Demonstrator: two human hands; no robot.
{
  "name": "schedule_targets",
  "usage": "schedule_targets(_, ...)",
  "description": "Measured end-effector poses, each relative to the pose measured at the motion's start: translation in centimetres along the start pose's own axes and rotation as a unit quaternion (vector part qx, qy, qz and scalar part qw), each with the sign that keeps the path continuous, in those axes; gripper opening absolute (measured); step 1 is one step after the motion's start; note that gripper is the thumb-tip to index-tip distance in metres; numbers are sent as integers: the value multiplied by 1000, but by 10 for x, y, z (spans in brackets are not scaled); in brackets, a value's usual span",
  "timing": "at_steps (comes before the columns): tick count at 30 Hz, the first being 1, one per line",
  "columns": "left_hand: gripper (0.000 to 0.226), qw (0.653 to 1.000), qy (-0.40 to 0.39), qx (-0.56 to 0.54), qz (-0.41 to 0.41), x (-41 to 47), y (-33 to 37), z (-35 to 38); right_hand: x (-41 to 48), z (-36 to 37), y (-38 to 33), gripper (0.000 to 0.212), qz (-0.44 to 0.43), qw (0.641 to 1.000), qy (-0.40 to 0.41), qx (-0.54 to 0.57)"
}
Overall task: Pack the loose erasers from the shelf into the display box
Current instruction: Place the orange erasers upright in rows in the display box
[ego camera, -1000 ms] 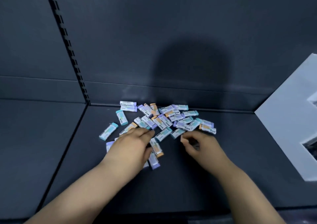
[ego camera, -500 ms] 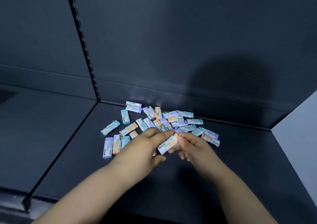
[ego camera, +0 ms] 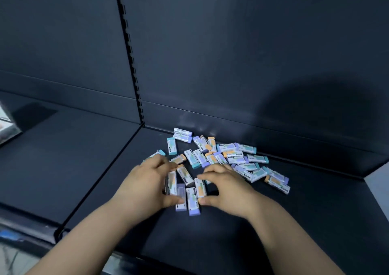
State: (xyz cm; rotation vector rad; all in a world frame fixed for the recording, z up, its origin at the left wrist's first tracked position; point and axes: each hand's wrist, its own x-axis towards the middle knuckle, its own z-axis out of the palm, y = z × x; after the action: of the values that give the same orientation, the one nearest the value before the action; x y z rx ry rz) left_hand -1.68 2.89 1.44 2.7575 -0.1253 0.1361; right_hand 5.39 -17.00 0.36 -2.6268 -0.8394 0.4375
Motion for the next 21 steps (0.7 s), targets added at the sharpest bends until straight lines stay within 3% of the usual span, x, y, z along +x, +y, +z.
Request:
schedule_targets(4,90,997,-56,47,-6,-4,-1,8,-1,2,2,67,-59,994,8,-88)
schedule_targets(7,88,998,-47,46,0,-5,0,9,-3,1,8,51,-93,989,42,-105)
schedule_targets(10,82,999,-39,17,6,-3,1,7,-7,1,13,34,-113,990,79,-34)
schedule_targets(21,79,994,-69,-85,2,-1,9,9,-27,-21,16,29,-22,990,68,118)
